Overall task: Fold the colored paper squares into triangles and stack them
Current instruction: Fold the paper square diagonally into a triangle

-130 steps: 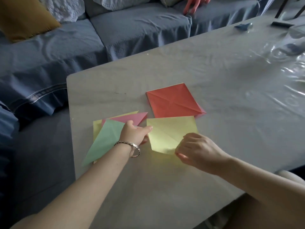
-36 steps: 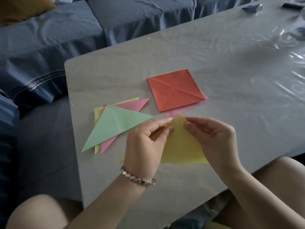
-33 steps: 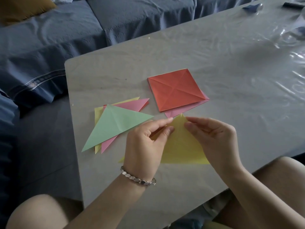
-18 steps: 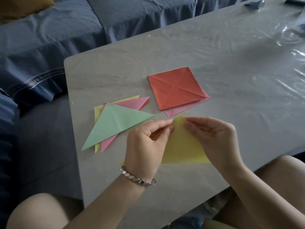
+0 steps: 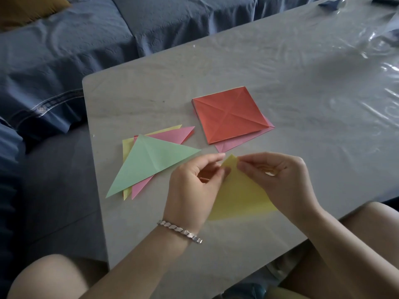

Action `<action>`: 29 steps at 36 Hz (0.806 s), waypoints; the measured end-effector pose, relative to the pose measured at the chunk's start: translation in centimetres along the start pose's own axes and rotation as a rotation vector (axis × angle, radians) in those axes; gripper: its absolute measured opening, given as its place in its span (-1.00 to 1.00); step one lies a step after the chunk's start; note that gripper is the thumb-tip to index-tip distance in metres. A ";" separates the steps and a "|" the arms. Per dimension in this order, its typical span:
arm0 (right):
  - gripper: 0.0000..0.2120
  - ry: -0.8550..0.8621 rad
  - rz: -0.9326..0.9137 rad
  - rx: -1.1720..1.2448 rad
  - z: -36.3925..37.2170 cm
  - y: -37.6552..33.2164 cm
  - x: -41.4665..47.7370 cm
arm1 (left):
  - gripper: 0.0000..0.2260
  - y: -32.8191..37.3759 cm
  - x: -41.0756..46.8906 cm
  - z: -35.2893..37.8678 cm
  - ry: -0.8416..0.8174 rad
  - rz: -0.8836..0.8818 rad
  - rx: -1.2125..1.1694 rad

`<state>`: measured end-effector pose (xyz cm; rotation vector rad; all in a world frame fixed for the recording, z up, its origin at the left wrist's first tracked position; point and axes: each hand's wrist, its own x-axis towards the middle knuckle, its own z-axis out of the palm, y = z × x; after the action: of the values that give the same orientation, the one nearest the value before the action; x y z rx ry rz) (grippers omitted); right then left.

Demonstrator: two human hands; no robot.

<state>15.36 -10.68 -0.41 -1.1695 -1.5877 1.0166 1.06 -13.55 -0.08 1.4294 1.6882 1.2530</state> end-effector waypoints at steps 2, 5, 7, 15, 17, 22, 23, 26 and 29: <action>-0.77 -0.091 -0.043 -0.054 -0.3 -0.1 0.2 | -0.72 0.2 0.3 0.0 -0.054 -0.038 -0.011; -0.83 -0.172 -0.086 -0.147 -0.8 0.3 0.6 | -0.82 0.4 0.9 0.1 -0.154 -0.109 -0.061; -0.94 -0.117 -0.135 -0.224 -1.0 0.9 1.0 | -0.81 0.0 1.3 0.3 -0.147 -0.163 -0.085; -0.70 -0.250 -0.428 -0.669 1.4 5.3 -0.8 | -0.83 -5.6 3.5 2.1 0.144 -0.413 0.001; -0.65 -0.439 -0.403 -0.737 1.9 6.8 -2.1 | -0.87 -6.3 3.6 2.3 0.157 -0.413 0.087; -0.60 -0.610 -0.367 -0.829 1.5 8.8 -4.0 | -0.92 -7.4 3.7 2.3 0.149 -0.408 0.249; -0.55 -0.597 -0.361 -0.850 1.3 9.0 -3.9 | -0.92 -7.6 3.8 2.3 0.145 -0.404 0.263; -0.40 -0.532 -0.324 -0.916 0.4 9.5 -3.2 | -0.93 -7.9 3.7 2.2 0.136 -0.394 0.280; -0.37 -0.454 -0.260 -0.951 -0.4 10.4 -1.9 | -0.93 -8.1 3.7 2.1 0.138 -0.392 0.274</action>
<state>18.48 -10.19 -10.49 -1.3092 -2.6584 0.3241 -1.25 -9.23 -7.82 1.0974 2.1740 0.9473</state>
